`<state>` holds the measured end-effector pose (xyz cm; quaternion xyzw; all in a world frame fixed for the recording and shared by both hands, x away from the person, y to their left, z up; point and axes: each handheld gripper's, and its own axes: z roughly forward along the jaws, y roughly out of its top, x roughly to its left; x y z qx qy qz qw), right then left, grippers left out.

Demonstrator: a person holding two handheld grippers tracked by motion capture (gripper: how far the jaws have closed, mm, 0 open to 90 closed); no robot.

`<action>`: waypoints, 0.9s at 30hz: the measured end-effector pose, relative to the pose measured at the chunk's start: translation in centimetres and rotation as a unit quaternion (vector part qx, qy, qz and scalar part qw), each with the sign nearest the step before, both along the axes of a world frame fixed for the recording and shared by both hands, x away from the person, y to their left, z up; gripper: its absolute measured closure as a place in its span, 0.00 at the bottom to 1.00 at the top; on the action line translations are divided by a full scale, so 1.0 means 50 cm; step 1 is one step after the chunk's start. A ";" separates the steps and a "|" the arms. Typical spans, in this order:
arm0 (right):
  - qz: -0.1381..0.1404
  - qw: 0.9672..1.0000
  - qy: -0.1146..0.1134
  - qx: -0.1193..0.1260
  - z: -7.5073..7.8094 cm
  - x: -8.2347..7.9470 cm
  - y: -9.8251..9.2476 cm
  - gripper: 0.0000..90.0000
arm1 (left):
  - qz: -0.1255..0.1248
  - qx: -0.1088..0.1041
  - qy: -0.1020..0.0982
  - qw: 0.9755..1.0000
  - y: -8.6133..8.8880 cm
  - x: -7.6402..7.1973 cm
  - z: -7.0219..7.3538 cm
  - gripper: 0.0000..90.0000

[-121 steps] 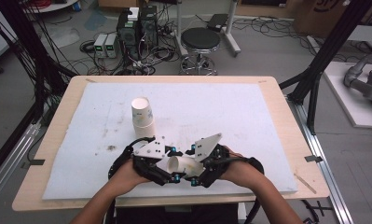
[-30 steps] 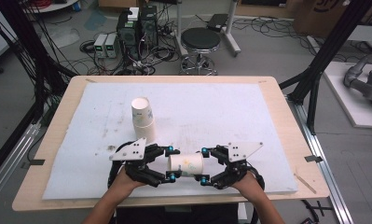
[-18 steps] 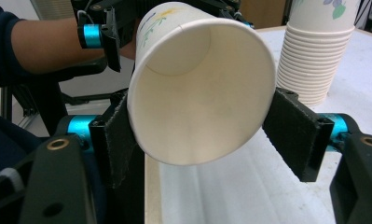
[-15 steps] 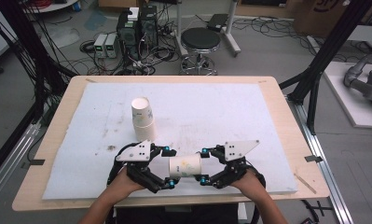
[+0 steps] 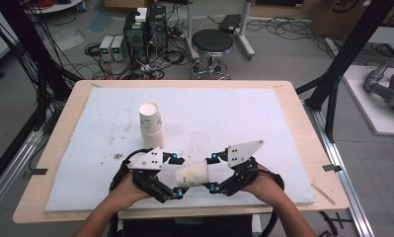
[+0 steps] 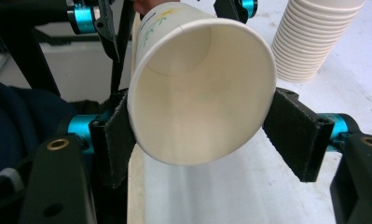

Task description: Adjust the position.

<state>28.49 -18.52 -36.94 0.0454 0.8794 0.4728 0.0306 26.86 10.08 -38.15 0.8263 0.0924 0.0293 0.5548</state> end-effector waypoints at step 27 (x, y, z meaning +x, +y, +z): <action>0.022 0.984 -0.046 -0.171 0.046 0.004 0.076 0.32 | -0.002 0.105 -0.028 0.994 -0.025 0.005 0.008 0.19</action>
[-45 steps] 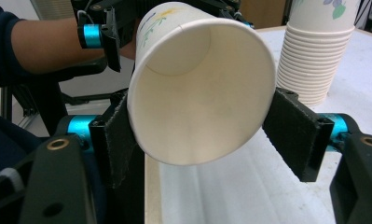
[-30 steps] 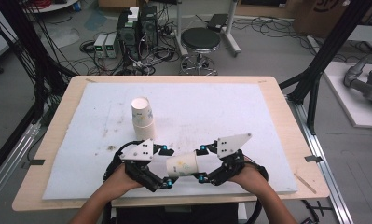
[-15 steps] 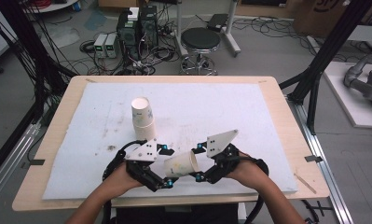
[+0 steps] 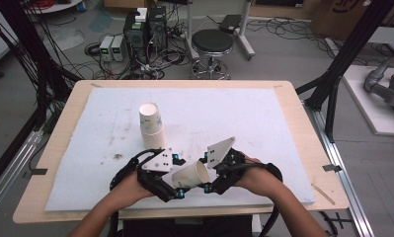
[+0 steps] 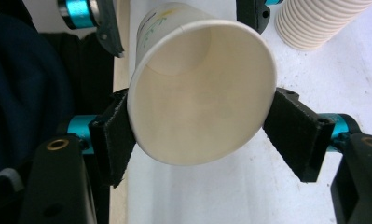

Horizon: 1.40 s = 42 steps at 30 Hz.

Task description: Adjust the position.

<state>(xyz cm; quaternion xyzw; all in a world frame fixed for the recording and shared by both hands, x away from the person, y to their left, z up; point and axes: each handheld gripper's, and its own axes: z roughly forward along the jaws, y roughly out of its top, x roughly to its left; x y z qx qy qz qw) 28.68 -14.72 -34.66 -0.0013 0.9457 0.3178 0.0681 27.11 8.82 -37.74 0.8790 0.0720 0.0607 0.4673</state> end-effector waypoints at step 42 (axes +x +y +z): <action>0.028 0.997 -0.001 -0.077 0.009 -0.004 0.047 0.32 | -0.029 0.078 0.026 0.996 -0.049 0.013 -0.015 0.32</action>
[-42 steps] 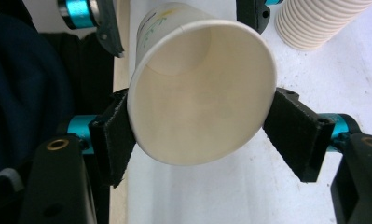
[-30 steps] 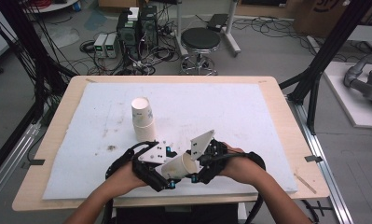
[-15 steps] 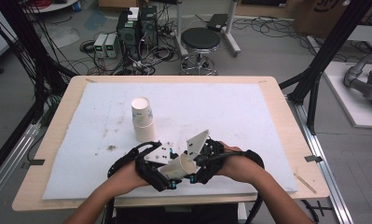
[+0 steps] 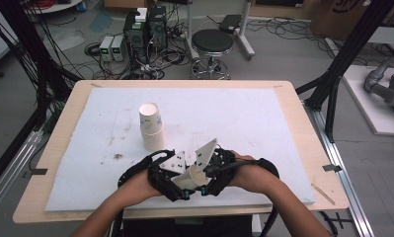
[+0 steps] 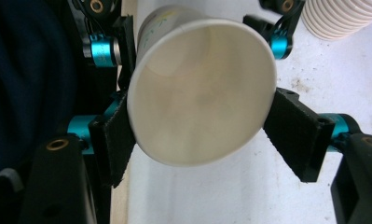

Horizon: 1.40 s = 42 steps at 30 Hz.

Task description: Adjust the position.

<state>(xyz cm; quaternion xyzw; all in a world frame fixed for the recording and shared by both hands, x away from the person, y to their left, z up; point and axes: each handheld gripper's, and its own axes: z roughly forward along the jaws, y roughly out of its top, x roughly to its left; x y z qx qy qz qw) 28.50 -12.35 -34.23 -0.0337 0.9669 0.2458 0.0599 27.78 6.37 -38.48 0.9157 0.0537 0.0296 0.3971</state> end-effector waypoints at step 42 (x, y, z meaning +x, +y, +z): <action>-0.202 0.936 0.054 0.282 -0.117 0.011 -0.233 0.24 | 0.168 -0.227 -0.014 0.959 0.176 -0.001 -0.083 0.34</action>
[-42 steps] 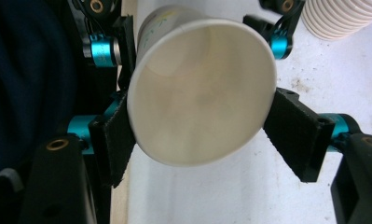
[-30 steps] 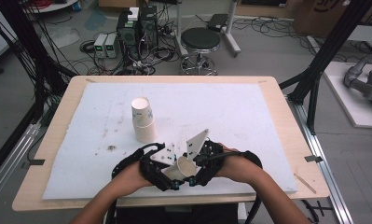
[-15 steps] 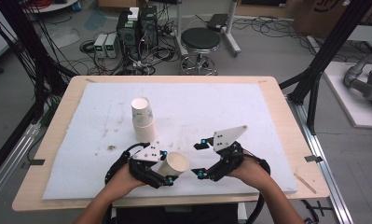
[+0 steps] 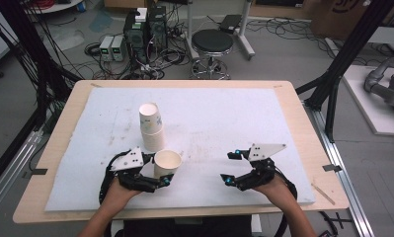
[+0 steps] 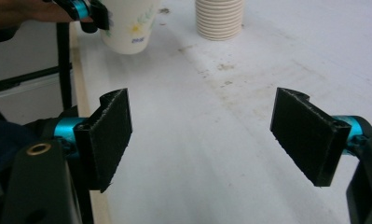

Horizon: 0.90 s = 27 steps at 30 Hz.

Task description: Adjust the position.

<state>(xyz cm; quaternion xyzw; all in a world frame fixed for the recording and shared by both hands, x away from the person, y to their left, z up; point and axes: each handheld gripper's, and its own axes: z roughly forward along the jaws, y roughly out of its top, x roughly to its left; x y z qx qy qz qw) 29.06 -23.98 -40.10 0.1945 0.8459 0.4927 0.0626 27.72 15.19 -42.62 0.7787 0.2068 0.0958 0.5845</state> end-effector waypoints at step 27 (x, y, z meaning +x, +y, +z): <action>-0.105 0.993 -0.055 0.029 -0.020 0.010 -0.060 0.24 | 0.153 -0.067 -0.102 0.981 0.096 -0.021 0.013 0.33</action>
